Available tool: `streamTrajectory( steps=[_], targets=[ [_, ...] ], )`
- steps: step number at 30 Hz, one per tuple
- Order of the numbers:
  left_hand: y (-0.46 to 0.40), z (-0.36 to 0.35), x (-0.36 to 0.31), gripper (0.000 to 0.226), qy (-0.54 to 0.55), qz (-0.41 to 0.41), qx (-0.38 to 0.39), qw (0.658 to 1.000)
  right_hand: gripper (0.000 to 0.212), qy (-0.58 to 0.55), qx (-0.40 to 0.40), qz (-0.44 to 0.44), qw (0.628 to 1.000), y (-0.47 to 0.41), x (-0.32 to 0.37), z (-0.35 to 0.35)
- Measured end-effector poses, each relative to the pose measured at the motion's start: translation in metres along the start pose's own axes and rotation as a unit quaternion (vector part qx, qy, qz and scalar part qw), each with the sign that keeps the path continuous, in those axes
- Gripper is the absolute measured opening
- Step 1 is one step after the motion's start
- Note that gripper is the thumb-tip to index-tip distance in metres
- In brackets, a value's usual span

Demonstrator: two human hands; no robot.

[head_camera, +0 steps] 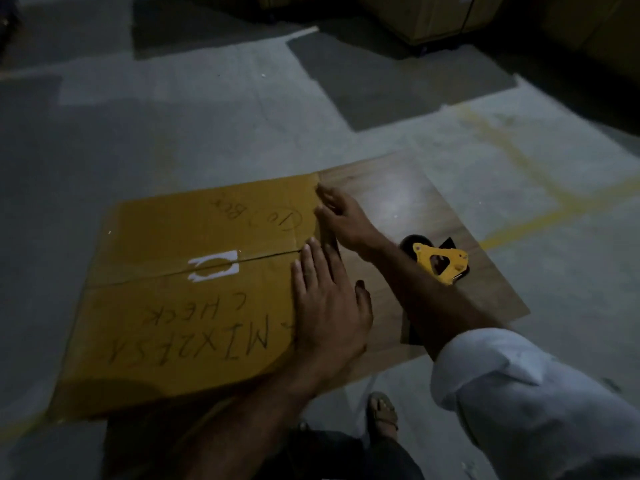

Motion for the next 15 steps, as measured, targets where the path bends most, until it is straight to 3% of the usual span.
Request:
streamTrajectory(
  steps=[3, 7, 10, 13, 15],
  targets=[
    [-0.006, -0.002, -0.004, 0.078, -0.002, 0.017, 0.018, 1.000, 0.051, 0.012, -0.011, -0.009, 1.000, 0.028, -0.010, 0.011],
    [-0.024, 0.004, 0.004, 0.070, -0.033, 0.015, -0.007, 0.999, 0.048, 0.067, -0.175, -0.018, 0.982, 0.094, -0.055, 0.062],
    [-0.044, 0.010, 0.000, 0.066, -0.013, 0.024, -0.017, 0.999, 0.046, 0.128, -0.305, -0.063, 0.942, 0.131, -0.092, 0.094],
    [-0.060, 0.006, -0.011, 0.063, -0.016, 0.051, -0.017, 0.998, 0.072, 0.214, -0.407, -0.157, 0.874, 0.154, -0.109, 0.120],
    [-0.066, 0.005, -0.019, 0.061, -0.012, 0.066, -0.031, 0.997, 0.082, 0.231, -0.427, -0.256, 0.836, 0.169, -0.126, 0.136]
  ],
)
Point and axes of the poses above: each hand's wrist, its own y-axis away from the middle knuckle, its own z-axis out of the back of the hand, x = y × z, the point moved 8 cm from there along -y, towards the middle knuckle, and after that the axes turned 11 degrees about -y, right-handed, at the moved point
